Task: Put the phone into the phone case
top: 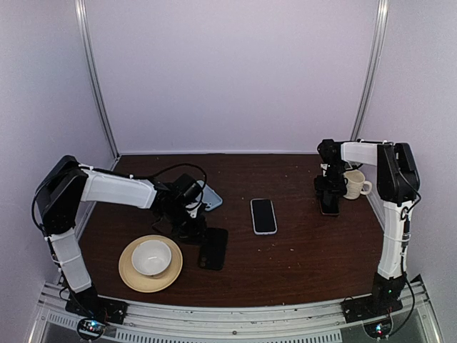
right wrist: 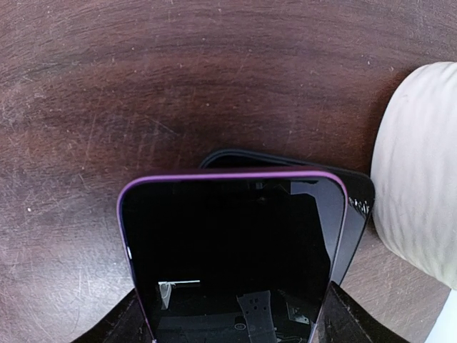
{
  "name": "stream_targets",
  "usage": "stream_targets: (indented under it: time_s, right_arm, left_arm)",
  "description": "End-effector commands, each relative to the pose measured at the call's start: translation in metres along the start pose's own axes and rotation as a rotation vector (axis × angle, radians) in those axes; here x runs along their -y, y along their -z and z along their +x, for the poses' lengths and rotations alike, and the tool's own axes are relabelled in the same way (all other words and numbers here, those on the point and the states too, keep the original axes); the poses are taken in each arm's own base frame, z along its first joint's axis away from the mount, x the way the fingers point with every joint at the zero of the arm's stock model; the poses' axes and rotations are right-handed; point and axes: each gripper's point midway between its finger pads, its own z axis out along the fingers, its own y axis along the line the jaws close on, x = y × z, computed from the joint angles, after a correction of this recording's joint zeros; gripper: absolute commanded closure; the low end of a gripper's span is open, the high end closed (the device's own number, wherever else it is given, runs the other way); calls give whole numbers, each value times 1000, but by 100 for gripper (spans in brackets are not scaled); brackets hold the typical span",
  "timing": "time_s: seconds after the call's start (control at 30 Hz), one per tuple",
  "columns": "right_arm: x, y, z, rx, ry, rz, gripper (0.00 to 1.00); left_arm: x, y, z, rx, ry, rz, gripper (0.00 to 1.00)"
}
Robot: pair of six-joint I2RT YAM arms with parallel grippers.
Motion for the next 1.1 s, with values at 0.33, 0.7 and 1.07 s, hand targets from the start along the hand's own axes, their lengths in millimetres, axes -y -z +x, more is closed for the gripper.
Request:
stream_targets:
  time_s: [0.33,0.7,1.07]
  right_arm:
    - [-5,59,0,112,39,-82,61]
    - [-15,105,16,209,58,-122,62]
    - [-18,125,36,229,85,-138,62]
  left_arm:
    - [-13,50,3,-4,-319,-168,55]
    - [-16,13,37,-214,-480,-164,71]
    - [26,29,-10,-15,-427,-91,40]
